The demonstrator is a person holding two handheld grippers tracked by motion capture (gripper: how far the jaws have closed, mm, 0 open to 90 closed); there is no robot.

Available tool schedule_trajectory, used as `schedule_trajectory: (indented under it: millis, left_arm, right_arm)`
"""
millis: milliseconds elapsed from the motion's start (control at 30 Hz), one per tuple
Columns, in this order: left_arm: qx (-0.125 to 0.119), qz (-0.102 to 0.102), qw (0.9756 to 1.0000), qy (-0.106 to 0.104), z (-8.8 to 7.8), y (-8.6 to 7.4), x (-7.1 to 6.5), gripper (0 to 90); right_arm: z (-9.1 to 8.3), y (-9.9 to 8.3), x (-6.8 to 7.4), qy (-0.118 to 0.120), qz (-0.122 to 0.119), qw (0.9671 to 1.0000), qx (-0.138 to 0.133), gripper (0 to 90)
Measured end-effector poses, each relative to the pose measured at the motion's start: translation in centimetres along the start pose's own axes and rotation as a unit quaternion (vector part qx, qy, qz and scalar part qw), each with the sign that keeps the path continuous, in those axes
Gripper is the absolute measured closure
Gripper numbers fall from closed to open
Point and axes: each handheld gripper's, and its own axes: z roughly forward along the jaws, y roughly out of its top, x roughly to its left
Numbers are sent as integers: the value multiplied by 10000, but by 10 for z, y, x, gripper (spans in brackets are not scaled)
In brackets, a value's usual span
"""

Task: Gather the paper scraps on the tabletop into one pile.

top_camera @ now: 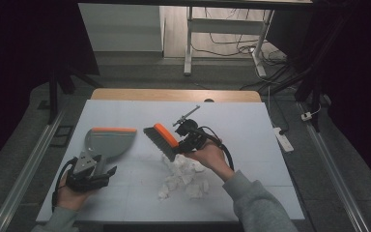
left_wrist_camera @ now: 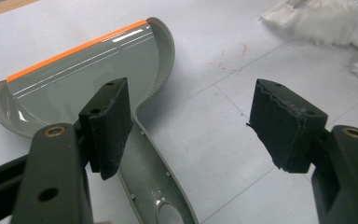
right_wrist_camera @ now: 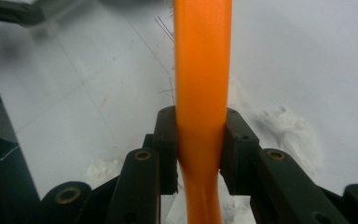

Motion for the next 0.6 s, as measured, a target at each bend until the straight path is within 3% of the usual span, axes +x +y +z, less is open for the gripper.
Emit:
schedule_trajectory:
  millis: [200,333,500,600]
  left_arm:
    - [-9,-39,10000,7,-1,-1,1,302]
    - [-1,-57,10000,25,-1,-1,3,302]
    - [7,-93,9999,52,-1,-2,5,302]
    - [14,-103,9999,51,-1,-2,6,302]
  right_arm:
    - [-25,-6,7,-130,-195,9996,-163,706]
    - [-18,-17,24,121,-532,9983,192,705]
    - [0,-33,52,567,-969,9914,675,705]
    - [14,-40,71,783,-1295,9832,1019,706]
